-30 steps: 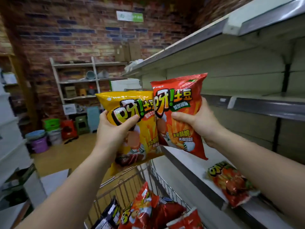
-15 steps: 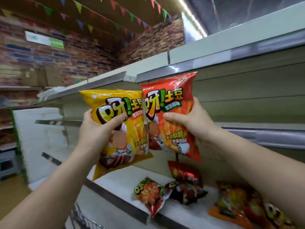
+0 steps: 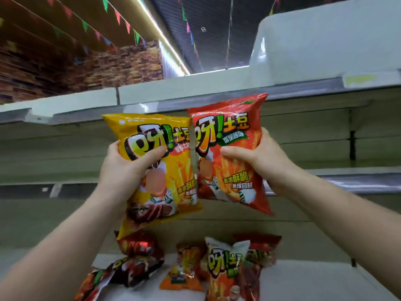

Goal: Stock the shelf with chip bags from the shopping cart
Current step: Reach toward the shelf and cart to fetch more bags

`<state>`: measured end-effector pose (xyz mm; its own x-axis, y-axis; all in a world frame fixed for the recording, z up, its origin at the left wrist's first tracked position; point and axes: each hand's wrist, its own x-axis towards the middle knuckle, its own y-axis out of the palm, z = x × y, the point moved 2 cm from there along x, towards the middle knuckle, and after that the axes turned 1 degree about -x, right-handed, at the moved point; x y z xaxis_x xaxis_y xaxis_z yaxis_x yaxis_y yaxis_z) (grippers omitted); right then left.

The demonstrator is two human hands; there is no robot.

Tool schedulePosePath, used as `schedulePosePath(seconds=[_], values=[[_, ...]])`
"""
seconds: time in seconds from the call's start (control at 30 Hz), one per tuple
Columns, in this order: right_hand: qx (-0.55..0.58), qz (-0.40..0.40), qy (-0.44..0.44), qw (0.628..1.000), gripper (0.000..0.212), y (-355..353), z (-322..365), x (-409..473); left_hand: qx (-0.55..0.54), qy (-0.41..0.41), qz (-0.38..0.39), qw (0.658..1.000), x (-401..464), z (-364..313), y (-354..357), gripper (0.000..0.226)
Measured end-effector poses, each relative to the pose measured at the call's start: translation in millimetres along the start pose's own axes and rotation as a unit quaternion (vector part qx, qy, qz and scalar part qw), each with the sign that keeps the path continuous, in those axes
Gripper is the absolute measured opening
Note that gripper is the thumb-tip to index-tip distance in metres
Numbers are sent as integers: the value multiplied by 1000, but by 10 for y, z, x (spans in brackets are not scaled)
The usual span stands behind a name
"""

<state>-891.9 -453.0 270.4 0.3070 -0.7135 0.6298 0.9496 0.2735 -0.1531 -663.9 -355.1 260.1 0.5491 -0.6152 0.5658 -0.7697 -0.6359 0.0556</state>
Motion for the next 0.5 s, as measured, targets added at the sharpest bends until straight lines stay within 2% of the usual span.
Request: schedulePosePath(seconds=[0.17,0.33,0.5], values=[[-29,-69,29,997,53,-727,43,-308,-62,0,87,994,-149,-46,728,103],[-71,-147,43,986,45,-1230,196,-640,-109,-10,173,979,-223,-149,1331,104],[-110,-226,57,966,49,-1493,329,-947,-154,-15,242,958,-338,-241,1730,102]])
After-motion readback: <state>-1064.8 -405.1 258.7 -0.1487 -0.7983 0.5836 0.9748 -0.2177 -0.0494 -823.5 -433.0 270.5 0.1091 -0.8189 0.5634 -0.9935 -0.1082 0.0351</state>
